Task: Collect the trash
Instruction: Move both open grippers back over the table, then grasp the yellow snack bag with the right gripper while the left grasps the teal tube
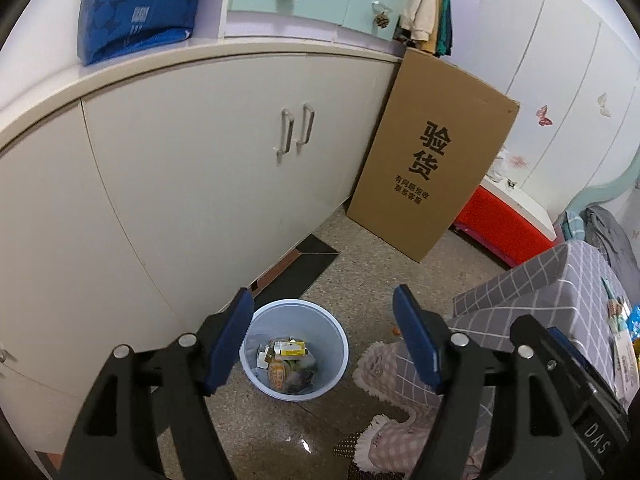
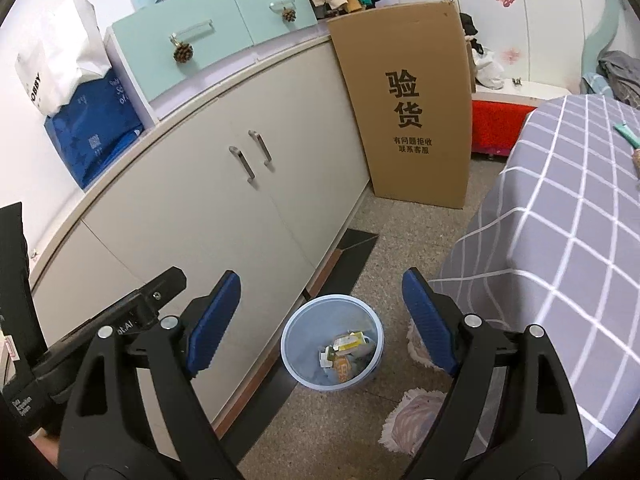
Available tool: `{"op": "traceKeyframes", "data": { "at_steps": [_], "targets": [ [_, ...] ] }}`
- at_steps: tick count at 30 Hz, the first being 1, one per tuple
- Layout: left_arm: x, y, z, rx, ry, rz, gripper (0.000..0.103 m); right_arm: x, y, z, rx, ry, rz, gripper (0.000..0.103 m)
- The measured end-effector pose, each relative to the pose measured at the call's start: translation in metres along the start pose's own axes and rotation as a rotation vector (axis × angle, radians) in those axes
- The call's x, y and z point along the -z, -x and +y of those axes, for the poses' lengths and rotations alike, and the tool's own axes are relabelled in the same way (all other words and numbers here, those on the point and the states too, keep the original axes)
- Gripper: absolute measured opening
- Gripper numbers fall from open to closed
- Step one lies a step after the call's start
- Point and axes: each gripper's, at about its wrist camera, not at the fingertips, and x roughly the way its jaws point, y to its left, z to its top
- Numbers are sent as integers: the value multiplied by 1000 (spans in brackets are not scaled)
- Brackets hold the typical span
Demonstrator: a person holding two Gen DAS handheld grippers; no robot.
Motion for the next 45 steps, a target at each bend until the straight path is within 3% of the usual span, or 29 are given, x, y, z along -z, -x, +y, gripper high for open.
{"op": "traceKeyframes", "data": {
  "at_steps": [8,17,22,26,30,33,37,45],
  "targets": [
    [2,50,-31,42,-27,-60,71,-8,56,-14,-8,-20,-80,82],
    [14,102,-107,140,-96,-100,74,-17,137,-63,33,-66,-201,84],
    [25,116,-161,193,-170,-88,74,-18,181,-114,99,-111,-249,85],
    [34,117,-220,268,-254,-21,76,-18,208,-159,166,-143,-266,89],
    [48,115,-275,288,-348,4,76,-16,231,-210,296,-190,-278,93],
    [55,107,-306,306,-389,44,77,-13,239,-248,403,-257,-258,96],
    [62,99,-339,306,-427,67,77,-12,230,-296,511,-343,-164,97],
    [61,69,-381,254,-483,110,77,-23,192,-334,542,-340,-37,97]
  ]
}}
